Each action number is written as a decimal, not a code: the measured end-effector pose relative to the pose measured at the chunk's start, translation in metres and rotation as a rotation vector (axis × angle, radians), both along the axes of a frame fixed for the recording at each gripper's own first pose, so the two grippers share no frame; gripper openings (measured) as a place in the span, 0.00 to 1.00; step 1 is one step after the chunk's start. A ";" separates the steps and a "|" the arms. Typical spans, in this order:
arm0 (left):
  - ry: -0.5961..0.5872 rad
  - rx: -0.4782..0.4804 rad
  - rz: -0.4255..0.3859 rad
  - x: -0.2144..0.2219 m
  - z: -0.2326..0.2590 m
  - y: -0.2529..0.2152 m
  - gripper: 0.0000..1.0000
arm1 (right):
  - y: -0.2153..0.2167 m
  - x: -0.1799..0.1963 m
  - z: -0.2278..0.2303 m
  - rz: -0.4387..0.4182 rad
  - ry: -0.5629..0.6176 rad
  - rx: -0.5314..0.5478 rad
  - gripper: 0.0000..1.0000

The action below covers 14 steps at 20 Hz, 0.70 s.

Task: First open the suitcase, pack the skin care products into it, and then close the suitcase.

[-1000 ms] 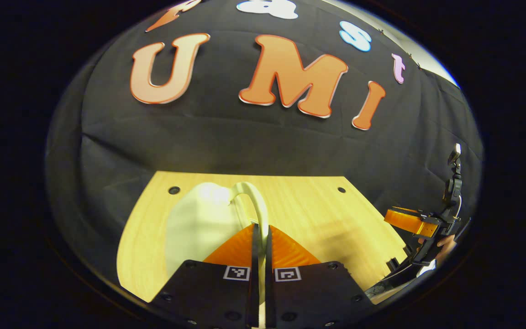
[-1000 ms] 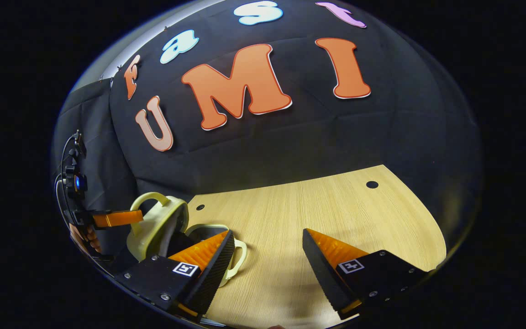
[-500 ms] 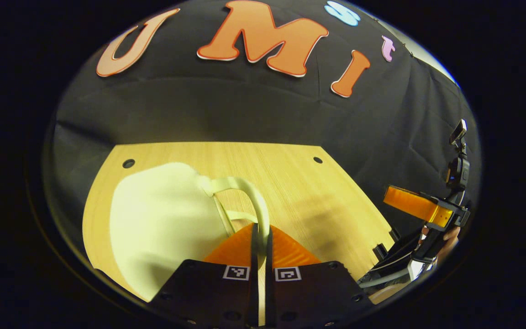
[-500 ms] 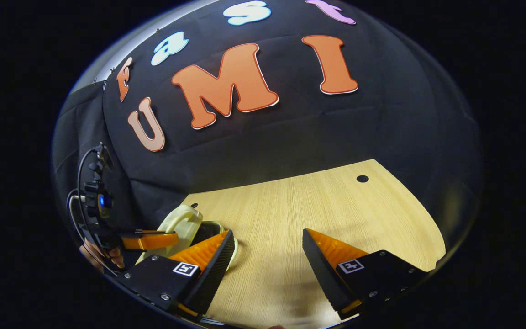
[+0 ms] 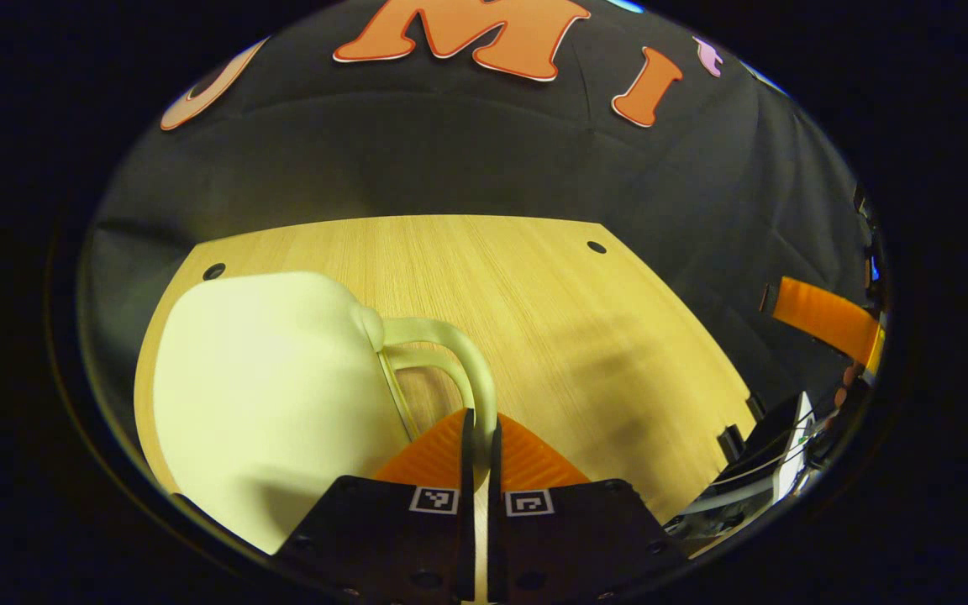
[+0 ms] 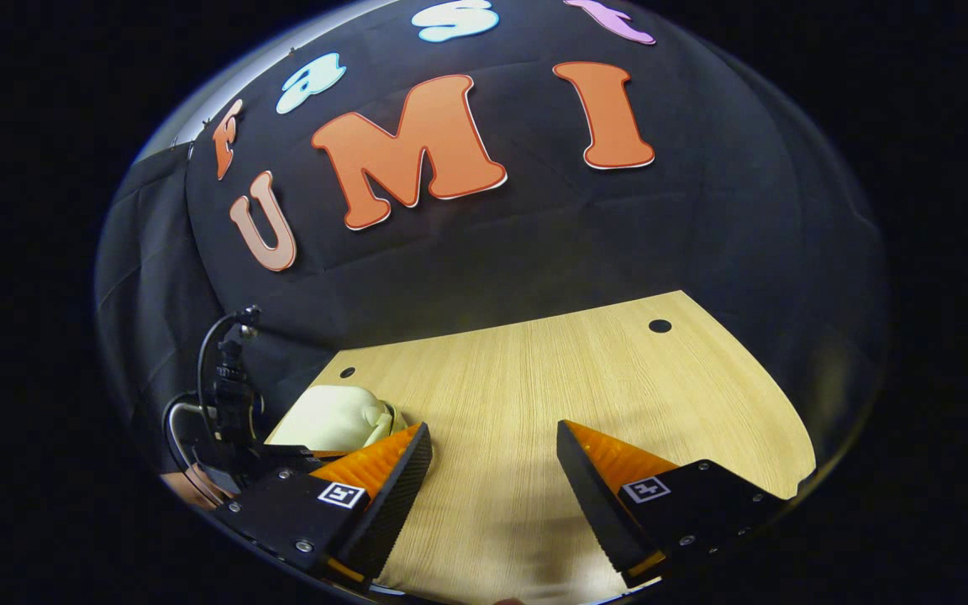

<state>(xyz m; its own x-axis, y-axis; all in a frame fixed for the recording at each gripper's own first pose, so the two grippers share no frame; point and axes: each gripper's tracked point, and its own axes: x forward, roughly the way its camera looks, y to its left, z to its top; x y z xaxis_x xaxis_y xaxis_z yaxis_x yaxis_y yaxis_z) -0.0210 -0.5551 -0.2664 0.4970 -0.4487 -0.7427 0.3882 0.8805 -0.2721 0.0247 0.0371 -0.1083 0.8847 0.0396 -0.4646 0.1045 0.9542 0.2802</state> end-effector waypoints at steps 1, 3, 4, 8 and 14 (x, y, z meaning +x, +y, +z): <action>-0.013 0.035 -0.003 0.000 -0.005 -0.001 0.06 | 0.000 -0.001 -0.002 0.000 0.002 -0.005 0.95; -0.040 0.089 -0.018 0.001 -0.010 -0.007 0.08 | -0.001 -0.001 -0.003 0.003 0.006 -0.002 0.95; -0.053 0.119 -0.024 0.002 -0.011 -0.007 0.11 | -0.002 0.000 -0.003 -0.002 0.007 -0.002 0.96; -0.042 0.001 -0.026 -0.010 0.007 -0.033 0.27 | -0.010 0.001 -0.002 -0.020 -0.003 -0.012 0.95; -0.282 -0.024 -0.002 0.018 0.089 -0.037 0.84 | -0.029 0.010 0.028 -0.071 -0.108 -0.093 0.95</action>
<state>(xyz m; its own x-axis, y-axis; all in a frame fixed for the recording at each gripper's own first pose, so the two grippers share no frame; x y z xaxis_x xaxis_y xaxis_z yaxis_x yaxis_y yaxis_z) -0.0029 -0.5922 -0.1770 0.6819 -0.4659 -0.5640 0.4534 0.8742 -0.1740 0.0343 0.0077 -0.0800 0.9287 -0.0636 -0.3654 0.1468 0.9678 0.2046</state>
